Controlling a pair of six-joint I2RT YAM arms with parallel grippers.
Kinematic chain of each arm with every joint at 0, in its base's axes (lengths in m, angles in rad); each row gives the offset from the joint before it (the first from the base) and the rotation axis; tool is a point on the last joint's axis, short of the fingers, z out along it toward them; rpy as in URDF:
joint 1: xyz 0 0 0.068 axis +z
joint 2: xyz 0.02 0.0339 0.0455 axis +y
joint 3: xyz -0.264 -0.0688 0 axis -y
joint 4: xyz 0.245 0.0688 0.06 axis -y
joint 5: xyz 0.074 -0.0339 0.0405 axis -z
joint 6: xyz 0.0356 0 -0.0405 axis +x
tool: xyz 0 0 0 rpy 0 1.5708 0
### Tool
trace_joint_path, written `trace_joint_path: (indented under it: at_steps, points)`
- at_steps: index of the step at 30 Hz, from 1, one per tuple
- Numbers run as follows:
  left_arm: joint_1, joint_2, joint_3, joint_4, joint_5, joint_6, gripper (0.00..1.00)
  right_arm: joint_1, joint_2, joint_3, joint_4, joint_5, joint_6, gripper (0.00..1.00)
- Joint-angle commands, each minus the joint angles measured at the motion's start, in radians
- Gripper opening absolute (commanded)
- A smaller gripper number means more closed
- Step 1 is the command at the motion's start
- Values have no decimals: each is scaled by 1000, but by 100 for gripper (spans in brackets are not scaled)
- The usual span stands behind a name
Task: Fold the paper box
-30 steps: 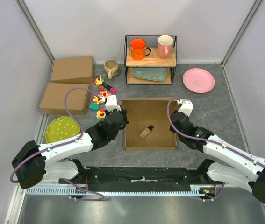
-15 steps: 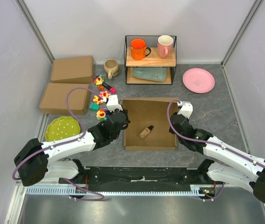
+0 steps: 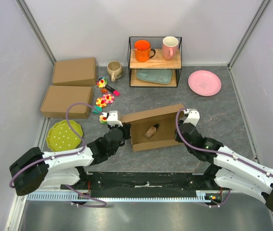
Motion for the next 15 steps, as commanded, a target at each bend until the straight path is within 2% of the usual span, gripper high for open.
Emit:
trace_joint_path:
  at_steps: [1, 10, 15]
  points:
    - [-18, -10, -34, -43, 65, 11, 13, 6, -51, -3, -11, -14, -12, 38]
    - [-26, -35, -22, -71, 48, 47, 14, 7, -213, 46, -112, 12, 14, 53]
    - [-31, -27, -15, -79, 45, 54, 14, 7, -296, 83, -164, 27, 13, 54]
